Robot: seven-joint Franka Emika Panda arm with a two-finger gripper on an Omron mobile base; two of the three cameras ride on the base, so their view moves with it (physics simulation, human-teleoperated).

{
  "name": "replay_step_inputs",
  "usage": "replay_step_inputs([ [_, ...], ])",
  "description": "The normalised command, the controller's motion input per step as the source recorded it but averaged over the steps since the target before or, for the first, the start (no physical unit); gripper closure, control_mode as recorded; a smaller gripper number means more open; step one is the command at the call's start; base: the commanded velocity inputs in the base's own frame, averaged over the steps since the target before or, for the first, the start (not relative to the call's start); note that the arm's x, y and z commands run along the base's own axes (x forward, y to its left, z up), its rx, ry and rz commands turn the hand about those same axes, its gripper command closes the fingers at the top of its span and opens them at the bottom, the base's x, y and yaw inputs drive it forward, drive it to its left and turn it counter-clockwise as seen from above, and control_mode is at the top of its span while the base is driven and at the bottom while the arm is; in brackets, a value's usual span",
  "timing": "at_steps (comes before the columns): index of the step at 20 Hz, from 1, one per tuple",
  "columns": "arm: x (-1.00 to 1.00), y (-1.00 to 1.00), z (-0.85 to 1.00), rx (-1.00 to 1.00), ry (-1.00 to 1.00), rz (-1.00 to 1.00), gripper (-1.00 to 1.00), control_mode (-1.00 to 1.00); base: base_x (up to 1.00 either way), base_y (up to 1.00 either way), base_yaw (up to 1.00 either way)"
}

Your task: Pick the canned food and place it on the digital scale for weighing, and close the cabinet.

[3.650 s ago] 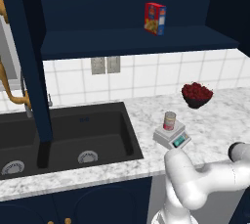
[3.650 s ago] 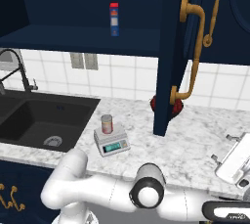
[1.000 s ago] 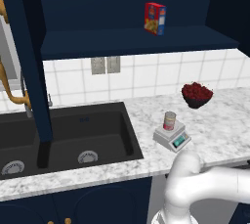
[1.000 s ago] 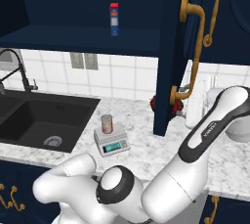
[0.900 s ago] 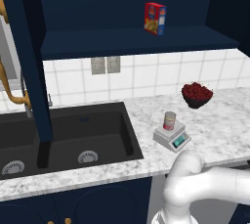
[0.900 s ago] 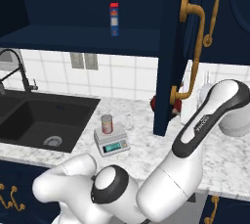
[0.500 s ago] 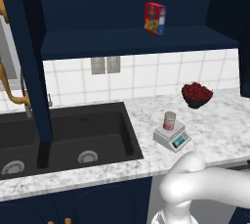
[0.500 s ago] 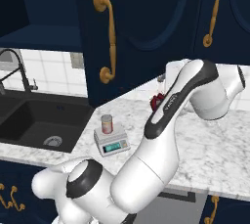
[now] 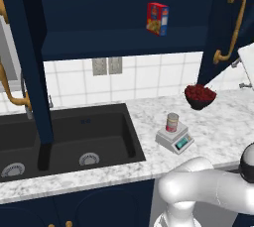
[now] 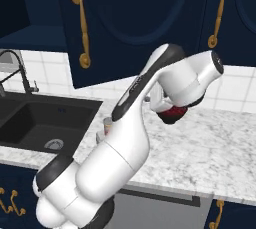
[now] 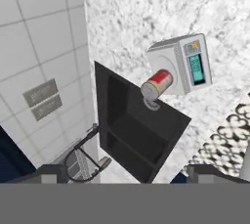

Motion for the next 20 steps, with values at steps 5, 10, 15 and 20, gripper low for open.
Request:
replay_step_inputs([
  [5,0.47,0.91,0.08,-0.14,0.0,-0.13,-1.0,-1.0,0.0,0.0,0.0],
  [10,0.57,0.89,0.1,-0.12,0.0,-0.14,-1.0,-1.0,0.0,0.0,0.0],
  [15,0.66,0.89,0.14,-0.11,0.0,-0.13,-1.0,-1.0,0.0,0.0,0.0],
  [20,0.74,0.91,0.2,-0.11,0.0,-0.11,-1.0,-1.0,0.0,0.0,0.0],
])
